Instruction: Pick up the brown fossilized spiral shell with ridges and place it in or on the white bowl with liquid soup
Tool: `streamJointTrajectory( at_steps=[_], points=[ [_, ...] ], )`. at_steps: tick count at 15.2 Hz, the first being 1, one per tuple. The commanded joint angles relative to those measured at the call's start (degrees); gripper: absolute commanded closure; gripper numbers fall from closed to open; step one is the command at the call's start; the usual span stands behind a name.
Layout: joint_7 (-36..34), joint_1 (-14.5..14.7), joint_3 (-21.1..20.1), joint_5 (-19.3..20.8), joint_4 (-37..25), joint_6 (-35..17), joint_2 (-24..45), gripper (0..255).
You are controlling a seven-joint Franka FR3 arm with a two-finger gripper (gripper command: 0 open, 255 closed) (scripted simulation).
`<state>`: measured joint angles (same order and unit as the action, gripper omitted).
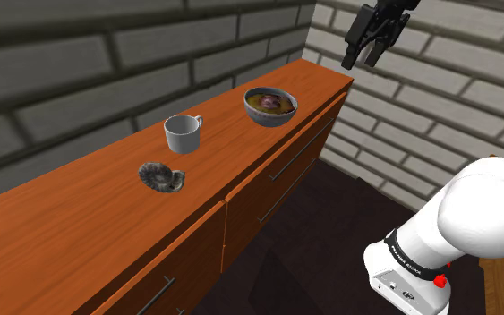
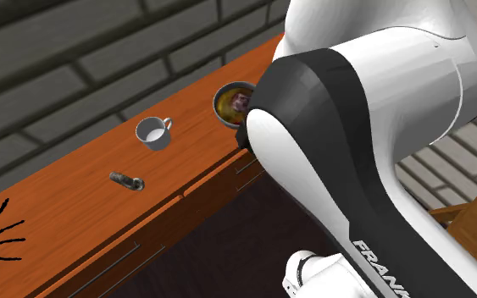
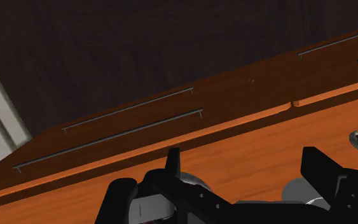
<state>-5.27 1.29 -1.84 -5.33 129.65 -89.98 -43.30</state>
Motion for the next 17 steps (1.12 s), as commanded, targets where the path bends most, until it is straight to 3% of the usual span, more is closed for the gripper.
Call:
streamJointTrajectory(
  at_steps=[1, 17],
  points=[
    [0.00, 0.00, 0.00, 0.00, 0.00, 0.00, 0.00, 0],
    [6.61, 8.05, -9.16, -1.91, -3.64, -22.01, 23.80, 0]
  ],
)
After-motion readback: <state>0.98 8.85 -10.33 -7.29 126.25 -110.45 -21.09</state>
